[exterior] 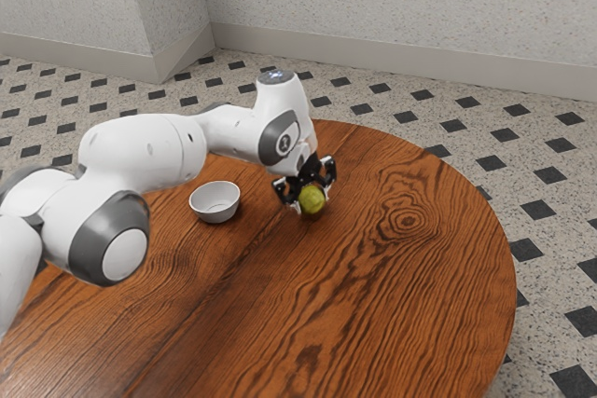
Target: Place the pear in the bowl.
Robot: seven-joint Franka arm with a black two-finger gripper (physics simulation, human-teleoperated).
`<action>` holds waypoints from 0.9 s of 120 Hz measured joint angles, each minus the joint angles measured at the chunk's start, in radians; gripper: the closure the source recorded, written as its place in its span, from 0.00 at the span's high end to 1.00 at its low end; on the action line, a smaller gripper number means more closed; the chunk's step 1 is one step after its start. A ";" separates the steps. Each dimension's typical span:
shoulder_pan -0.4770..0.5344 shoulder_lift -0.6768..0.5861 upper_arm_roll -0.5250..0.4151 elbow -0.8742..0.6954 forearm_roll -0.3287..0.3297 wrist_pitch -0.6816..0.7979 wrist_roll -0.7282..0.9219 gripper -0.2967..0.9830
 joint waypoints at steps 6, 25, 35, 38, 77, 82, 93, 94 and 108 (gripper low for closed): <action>0.001 -0.018 0.002 -0.004 0.000 0.001 0.001 0.54; 0.008 -0.178 0.002 -0.127 -0.003 0.003 0.003 0.51; 0.037 -0.300 0.002 -0.263 -0.004 0.004 0.004 0.51; 0.048 -0.329 0.002 -0.300 -0.004 0.004 0.005 0.51; 0.190 -0.465 0.005 -0.506 0.006 0.007 0.012 0.49; 0.200 -0.448 0.010 -0.497 0.007 0.007 0.014 0.50; 0.208 -0.387 0.028 -0.437 0.007 0.008 0.017 0.49; 0.207 -0.381 0.028 -0.429 0.007 0.008 0.017 0.49; 0.204 -0.331 0.032 -0.375 0.007 0.008 0.020 0.49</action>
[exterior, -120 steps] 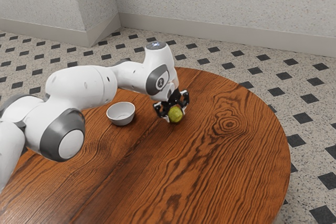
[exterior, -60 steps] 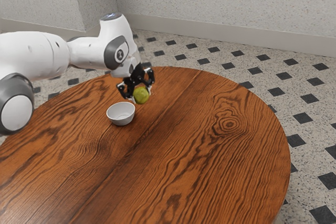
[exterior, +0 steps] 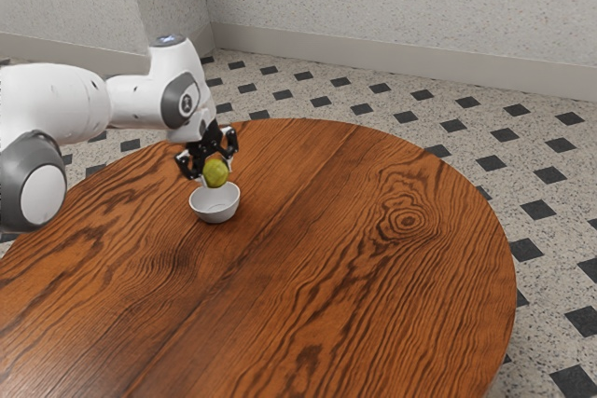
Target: Place the pear in the bowl.
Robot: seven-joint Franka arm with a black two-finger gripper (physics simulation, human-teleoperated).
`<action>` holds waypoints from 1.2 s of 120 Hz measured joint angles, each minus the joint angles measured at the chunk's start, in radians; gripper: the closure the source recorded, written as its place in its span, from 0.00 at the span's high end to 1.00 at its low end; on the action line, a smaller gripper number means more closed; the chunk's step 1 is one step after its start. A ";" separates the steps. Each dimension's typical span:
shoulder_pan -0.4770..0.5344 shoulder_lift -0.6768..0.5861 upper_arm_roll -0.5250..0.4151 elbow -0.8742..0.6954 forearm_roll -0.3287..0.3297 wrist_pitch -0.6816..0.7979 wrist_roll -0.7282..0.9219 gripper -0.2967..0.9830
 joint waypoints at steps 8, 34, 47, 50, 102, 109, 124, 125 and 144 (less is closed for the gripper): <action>-0.001 0.004 -0.001 0.002 -0.001 -0.001 0.000 0.53; -0.002 0.002 -0.001 -0.001 -0.004 -0.006 -0.005 0.66; -0.004 -0.009 -0.001 -0.010 -0.005 -0.007 -0.007 0.71; -0.006 -0.016 -0.001 -0.018 -0.005 -0.007 -0.008 0.71; -0.245 -0.631 0.038 -0.267 0.037 -0.334 -0.373 0.76; -0.285 -0.645 0.044 -0.216 0.043 -0.399 -0.432 0.76; -0.319 -0.659 0.051 -0.171 0.050 -0.498 -0.540 0.77; -0.317 -0.659 0.051 -0.170 0.051 -0.503 -0.546 0.77; -0.239 -0.660 0.050 -0.150 0.079 -0.563 -0.654 0.77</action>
